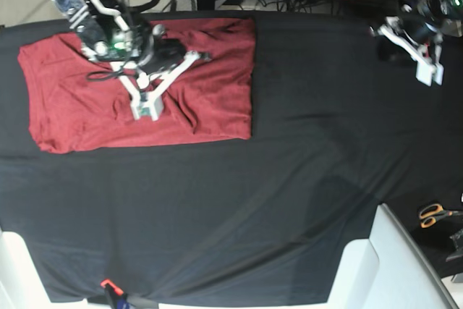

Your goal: Fold the T-shirt properly

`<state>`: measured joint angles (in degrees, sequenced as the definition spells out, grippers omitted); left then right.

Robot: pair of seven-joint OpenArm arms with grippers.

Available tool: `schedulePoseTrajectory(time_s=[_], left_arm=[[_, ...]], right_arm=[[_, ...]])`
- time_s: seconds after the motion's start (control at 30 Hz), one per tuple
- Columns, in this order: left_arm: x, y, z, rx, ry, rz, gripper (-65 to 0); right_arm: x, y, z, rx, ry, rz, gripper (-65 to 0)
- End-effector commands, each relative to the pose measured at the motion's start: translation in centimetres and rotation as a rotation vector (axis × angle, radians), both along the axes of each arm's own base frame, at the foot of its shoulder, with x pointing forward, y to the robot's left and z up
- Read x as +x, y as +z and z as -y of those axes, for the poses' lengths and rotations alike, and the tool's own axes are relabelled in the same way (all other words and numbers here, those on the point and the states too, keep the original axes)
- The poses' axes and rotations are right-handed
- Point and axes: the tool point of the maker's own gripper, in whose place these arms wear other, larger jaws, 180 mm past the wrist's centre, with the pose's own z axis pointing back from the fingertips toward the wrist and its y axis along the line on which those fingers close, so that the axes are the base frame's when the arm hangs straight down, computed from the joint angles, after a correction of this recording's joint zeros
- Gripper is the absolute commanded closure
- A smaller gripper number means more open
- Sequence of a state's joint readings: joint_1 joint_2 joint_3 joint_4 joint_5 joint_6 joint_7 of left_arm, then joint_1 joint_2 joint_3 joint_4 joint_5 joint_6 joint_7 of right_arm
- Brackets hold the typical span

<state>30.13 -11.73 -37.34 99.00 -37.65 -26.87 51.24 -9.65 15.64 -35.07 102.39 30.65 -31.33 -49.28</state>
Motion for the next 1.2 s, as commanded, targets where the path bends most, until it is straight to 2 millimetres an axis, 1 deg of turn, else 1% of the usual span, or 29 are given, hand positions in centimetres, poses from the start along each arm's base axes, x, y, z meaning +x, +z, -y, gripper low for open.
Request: schedulePoseTrajectory(time_s=[0.0, 0.07, 0.17, 0.27, 0.43, 0.53, 0.73, 0.8, 0.87, 0.97, 1.1, 1.17], left_arm=[[-0.3, 0.3, -0.9, 0.014, 0.011, 0.014, 0.0], [-1.2, -0.3, -1.0, -0.007, 0.029, 0.009, 0.0], [-1.6, -0.5, -0.9, -0.017, 0.038, 0.016, 0.0], [-1.6, -0.5, -0.8, -0.021, 0.048, 0.021, 0.0], [-1.7, -0.6, -0.8, -0.022, 0.046, 0.019, 0.0], [-1.5, -0.5, -0.8, -0.02, 0.045, 0.022, 0.0], [-1.5, -0.5, -0.9, -0.019, 0.044, 0.022, 0.0], [-1.5, -0.5, -0.8, -0.021, 0.046, 0.021, 0.0], [-1.5, -0.6, -0.8, -0.022, 0.047, 0.021, 0.0], [-1.5, -0.6, -0.8, -0.022, 0.047, 0.021, 0.0], [-2.3, -1.6, -0.9, -0.04, 0.065, -0.008, 0.0], [-2.5, -2.0, -0.9, -0.05, 0.074, -0.019, 0.0]], right_arm=[[1.6, 0.6, 0.2, -0.006, -0.008, 0.043, -0.2], [2.2, 0.0, 0.7, -0.029, -0.01, 0.038, -0.2], [3.2, -0.3, 1.4, -0.054, -0.015, 0.048, -0.2], [4.3, -0.5, 1.9, -0.072, -0.026, 0.068, -0.2], [4.3, -1.8, 3.0, -0.108, -0.039, 0.043, -0.2], [5.3, -1.7, 3.3, -0.117, -0.05, 0.081, -0.2], [7.0, -2.7, 4.9, -0.17, -0.069, 0.073, -0.2], [7.9, -2.4, 5.2, -0.178, -0.073, 0.087, -0.2], [8.9, -1.9, 6.2, -0.198, -0.074, 0.109, -0.2], [10.1, -1.2, 6.7, -0.208, -0.077, 0.133, -0.2], [11.0, -1.6, 7.6, -0.234, -0.086, 0.127, -0.2], [11.5, -1.8, 7.7, -0.238, -0.054, 0.128, -0.2]])
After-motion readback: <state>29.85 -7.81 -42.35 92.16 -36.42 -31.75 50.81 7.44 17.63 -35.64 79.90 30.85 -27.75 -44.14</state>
